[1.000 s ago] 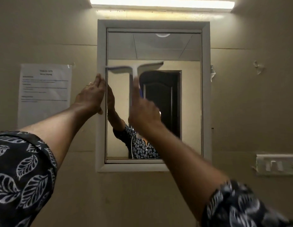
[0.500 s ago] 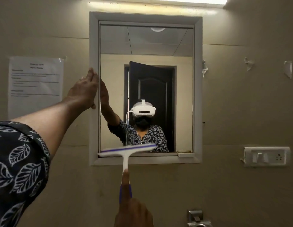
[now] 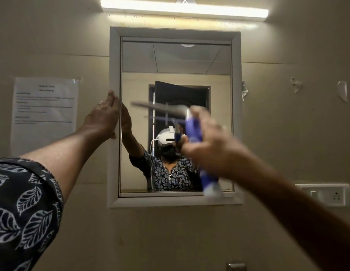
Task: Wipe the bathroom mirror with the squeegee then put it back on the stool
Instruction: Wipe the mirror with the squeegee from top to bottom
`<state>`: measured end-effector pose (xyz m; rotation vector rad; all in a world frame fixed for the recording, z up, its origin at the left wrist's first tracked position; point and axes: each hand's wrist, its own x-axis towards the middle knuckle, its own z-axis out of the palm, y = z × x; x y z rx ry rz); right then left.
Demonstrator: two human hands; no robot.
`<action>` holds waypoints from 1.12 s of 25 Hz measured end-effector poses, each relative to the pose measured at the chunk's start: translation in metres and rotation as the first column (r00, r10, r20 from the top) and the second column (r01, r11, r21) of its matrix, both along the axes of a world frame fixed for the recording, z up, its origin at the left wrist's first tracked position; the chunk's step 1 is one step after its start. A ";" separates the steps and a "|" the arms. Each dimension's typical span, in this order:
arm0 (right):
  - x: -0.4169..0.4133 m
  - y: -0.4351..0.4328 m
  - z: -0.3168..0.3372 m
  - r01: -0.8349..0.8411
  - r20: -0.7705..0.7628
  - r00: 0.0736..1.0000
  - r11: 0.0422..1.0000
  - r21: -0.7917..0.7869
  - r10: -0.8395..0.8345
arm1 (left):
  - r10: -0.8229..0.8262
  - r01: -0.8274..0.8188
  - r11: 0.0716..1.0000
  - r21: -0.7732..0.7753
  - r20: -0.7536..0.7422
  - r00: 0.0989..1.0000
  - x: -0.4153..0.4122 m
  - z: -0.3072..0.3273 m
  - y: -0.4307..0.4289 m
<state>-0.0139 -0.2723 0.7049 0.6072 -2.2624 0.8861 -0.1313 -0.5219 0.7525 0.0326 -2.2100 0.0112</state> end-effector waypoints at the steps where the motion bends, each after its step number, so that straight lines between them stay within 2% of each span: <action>1: -0.005 0.008 0.030 0.070 -0.117 0.991 0.998 -0.007 -0.071 | -0.001 0.001 1.000 0.002 0.006 1.000 -0.001 -0.002 0.001; 3: -0.016 0.012 0.078 0.180 -0.358 0.920 0.983 0.022 -0.161 | 0.036 -0.035 0.998 -0.049 0.011 0.999 -0.004 -0.001 0.001; 5: -0.043 0.016 0.106 0.286 -0.451 0.866 0.954 0.092 -0.216 | 0.040 -0.039 0.997 -0.070 0.008 0.999 -0.003 0.000 0.001; 8: -0.072 0.009 0.134 0.334 -0.347 0.891 0.940 0.068 -0.291 | 0.062 -0.061 0.996 -0.063 0.007 0.998 -0.005 -0.002 0.003; 10: -0.083 -0.002 0.125 0.294 -0.247 0.927 0.956 0.004 -0.284 | 0.065 -0.064 0.996 -0.062 0.008 0.998 -0.006 -0.001 0.004; 15: -0.097 -0.026 0.008 0.194 -0.269 0.953 0.965 0.174 -0.142 | 0.063 -0.062 0.996 -0.064 0.010 0.998 -0.007 -0.002 0.001; 18: -0.084 -0.030 -0.079 0.170 -0.151 0.979 0.960 0.224 -0.138 | 0.079 -0.077 0.995 -0.070 0.015 0.997 -0.006 -0.001 0.004; 22: -0.052 -0.031 -0.159 0.096 0.182 0.973 0.963 0.251 -0.144 | 0.073 -0.073 0.994 -0.080 0.000 0.997 -0.001 -0.001 0.003; 26: -0.024 -0.033 -0.165 0.007 0.456 0.876 0.951 0.309 -0.155 | 0.012 -0.009 0.999 -0.041 0.059 0.998 -0.018 0.004 0.013; 28: -0.011 -0.030 -0.153 0.005 0.484 0.861 0.954 0.301 -0.157 | -0.038 0.037 0.999 0.018 0.053 0.998 -0.023 0.005 0.014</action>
